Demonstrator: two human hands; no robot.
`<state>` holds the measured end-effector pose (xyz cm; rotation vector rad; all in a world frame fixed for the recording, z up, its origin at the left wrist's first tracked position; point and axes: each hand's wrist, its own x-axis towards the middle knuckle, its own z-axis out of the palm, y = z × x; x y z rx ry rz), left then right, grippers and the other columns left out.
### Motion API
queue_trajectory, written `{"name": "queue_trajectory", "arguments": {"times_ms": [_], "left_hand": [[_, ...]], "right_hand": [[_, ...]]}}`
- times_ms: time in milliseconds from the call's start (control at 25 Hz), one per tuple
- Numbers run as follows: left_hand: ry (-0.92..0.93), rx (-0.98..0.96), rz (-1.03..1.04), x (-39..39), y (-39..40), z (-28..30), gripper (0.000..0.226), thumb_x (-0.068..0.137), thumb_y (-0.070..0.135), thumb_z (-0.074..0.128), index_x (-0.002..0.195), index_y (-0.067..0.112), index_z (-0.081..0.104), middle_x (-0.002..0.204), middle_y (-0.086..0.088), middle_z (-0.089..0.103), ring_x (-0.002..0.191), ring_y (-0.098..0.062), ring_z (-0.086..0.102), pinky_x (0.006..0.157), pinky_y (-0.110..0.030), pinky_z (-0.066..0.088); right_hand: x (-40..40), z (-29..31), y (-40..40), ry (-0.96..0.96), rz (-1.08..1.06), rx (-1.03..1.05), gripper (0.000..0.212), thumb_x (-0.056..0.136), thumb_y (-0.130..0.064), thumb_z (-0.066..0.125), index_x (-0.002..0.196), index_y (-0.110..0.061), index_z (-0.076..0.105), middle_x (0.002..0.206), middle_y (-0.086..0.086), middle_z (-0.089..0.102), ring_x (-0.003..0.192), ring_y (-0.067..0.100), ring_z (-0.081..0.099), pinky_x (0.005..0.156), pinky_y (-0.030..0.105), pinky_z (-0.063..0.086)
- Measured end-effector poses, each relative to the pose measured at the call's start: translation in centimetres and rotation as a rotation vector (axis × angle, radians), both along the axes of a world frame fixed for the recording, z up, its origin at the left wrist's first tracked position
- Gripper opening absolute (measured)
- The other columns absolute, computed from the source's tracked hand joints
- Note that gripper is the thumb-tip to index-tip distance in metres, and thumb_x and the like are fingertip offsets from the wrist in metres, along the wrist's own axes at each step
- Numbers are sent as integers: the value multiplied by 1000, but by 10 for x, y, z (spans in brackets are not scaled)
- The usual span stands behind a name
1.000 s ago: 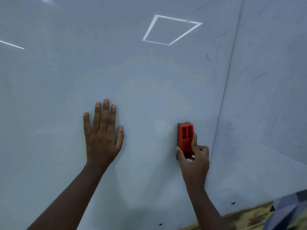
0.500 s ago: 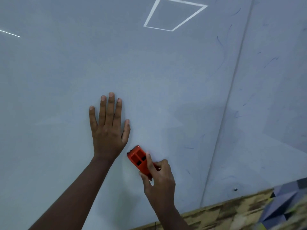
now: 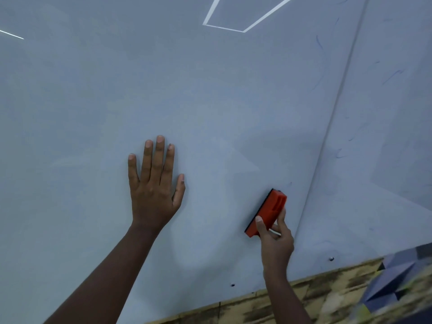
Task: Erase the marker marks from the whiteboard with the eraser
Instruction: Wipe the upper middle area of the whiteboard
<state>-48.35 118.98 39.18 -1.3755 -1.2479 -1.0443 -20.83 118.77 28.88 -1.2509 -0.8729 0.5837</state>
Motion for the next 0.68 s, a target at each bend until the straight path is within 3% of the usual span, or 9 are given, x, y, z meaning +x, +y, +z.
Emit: {"name": "queue_trajectory", "arguments": {"times_ms": [80, 200, 320, 440, 560, 680], "left_hand": [[1, 0, 3, 0, 0, -4, 70, 108, 33, 51, 167, 4, 27, 175, -17, 18, 165, -31, 9, 132, -58, 8], [3, -7, 7, 1, 0, -9, 70, 108, 33, 51, 167, 4, 26, 175, -17, 16, 165, -30, 7, 132, -58, 7], [2, -19, 10, 0, 0, -13, 71, 108, 34, 49, 168, 5, 22, 176, -15, 11, 165, -30, 4, 132, -58, 6], [18, -32, 18, -2, -1, -17, 72, 109, 35, 48, 169, 6, 20, 177, -12, 4, 165, -29, 2, 132, -57, 4], [27, -40, 16, -3, -1, -22, 73, 109, 35, 48, 169, 6, 19, 178, -10, -2, 165, -29, 1, 132, -57, 4], [21, -36, 11, -2, -2, -26, 72, 109, 34, 49, 169, 6, 20, 179, -8, -4, 165, -28, 0, 132, -57, 3]], "right_hand": [[-4, 6, 0, 28, 6, 15, 81, 84, -40, 84, 155, -34, 44, 107, 6, 65, 88, 2, 64, 95, 41, 58], [-34, 16, -8, -231, -15, 170, 75, 81, -37, 86, 149, -28, 56, 95, 1, 55, 81, 1, 61, 78, 29, 59], [-77, -1, -30, -637, 77, 234, 89, 82, -52, 81, 158, -47, 35, 97, -11, 43, 80, 4, 53, 67, 18, 53], [-88, -31, -37, -849, 96, 306, 93, 85, -65, 72, 160, -52, 17, 98, -7, 46, 83, 8, 51, 59, 22, 55], [-83, -35, -34, -869, 68, 321, 87, 88, -69, 65, 160, -49, 21, 98, -7, 49, 82, 8, 53, 58, 22, 55], [-73, -25, -28, -589, 52, 218, 79, 85, -73, 64, 155, -48, 39, 97, -12, 51, 80, 5, 60, 67, 21, 56]]}}
